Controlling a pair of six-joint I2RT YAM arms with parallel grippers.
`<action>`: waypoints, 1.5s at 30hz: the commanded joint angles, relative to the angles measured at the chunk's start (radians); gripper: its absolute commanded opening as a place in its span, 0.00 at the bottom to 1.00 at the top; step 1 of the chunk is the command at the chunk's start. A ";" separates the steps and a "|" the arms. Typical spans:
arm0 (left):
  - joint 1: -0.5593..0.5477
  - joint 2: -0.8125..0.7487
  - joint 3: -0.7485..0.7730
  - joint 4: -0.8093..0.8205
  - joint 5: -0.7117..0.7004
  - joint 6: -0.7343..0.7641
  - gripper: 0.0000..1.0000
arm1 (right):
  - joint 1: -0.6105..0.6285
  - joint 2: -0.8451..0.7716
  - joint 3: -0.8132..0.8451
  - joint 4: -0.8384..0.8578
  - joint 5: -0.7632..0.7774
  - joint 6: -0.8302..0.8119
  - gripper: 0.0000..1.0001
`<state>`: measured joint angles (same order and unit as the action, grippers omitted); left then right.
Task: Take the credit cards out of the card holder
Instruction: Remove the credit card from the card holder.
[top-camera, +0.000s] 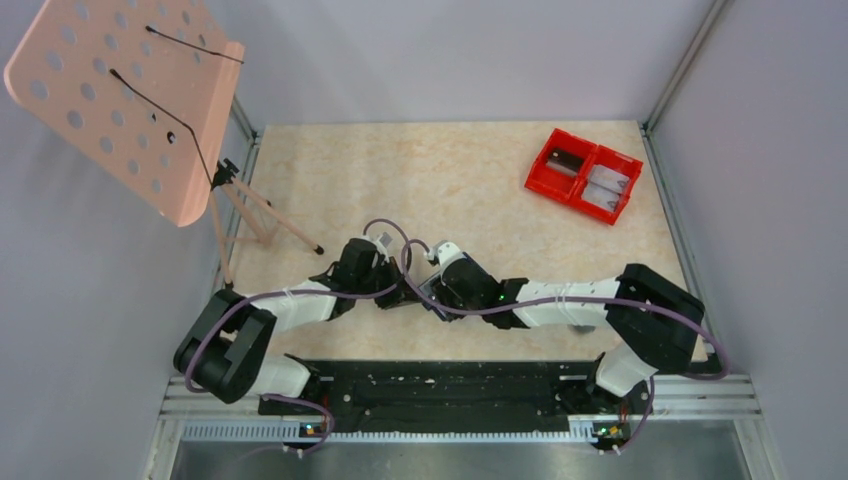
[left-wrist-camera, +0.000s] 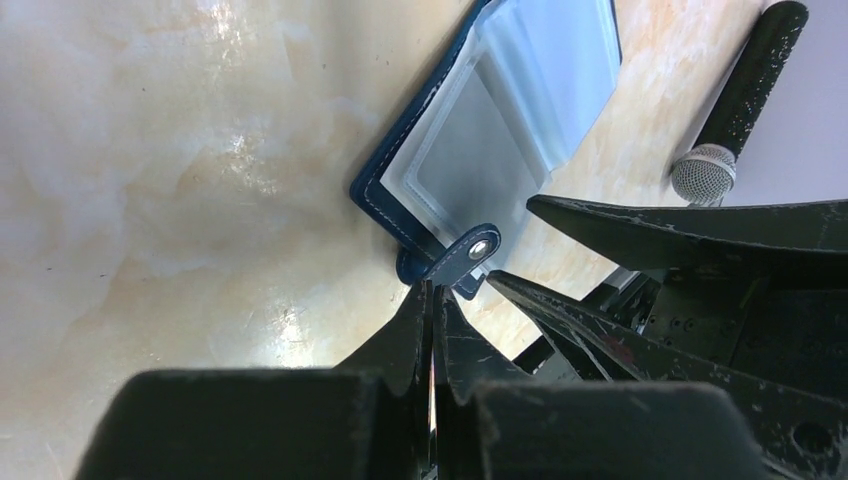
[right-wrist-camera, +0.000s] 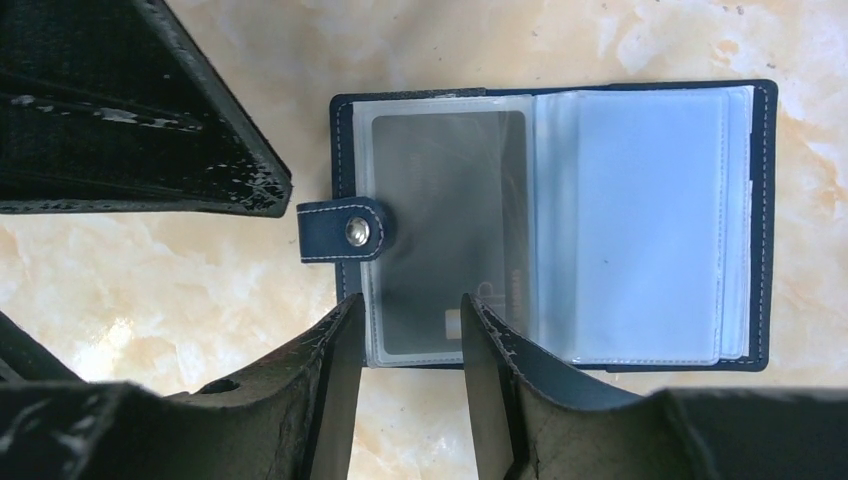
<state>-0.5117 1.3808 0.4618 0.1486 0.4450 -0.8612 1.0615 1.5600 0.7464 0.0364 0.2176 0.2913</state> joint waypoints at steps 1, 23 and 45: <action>-0.001 -0.060 -0.004 -0.018 -0.037 0.033 0.00 | -0.022 -0.026 -0.006 0.026 -0.019 0.061 0.40; 0.001 -0.091 0.002 -0.084 -0.081 0.054 0.28 | -0.025 0.054 0.028 -0.018 0.027 -0.033 0.63; 0.000 -0.115 -0.004 -0.094 -0.100 0.071 0.45 | -0.165 0.032 -0.037 0.132 -0.272 0.184 0.42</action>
<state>-0.5117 1.2846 0.4618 0.0429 0.3500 -0.8089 0.9451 1.6131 0.7498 0.1291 0.0734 0.3897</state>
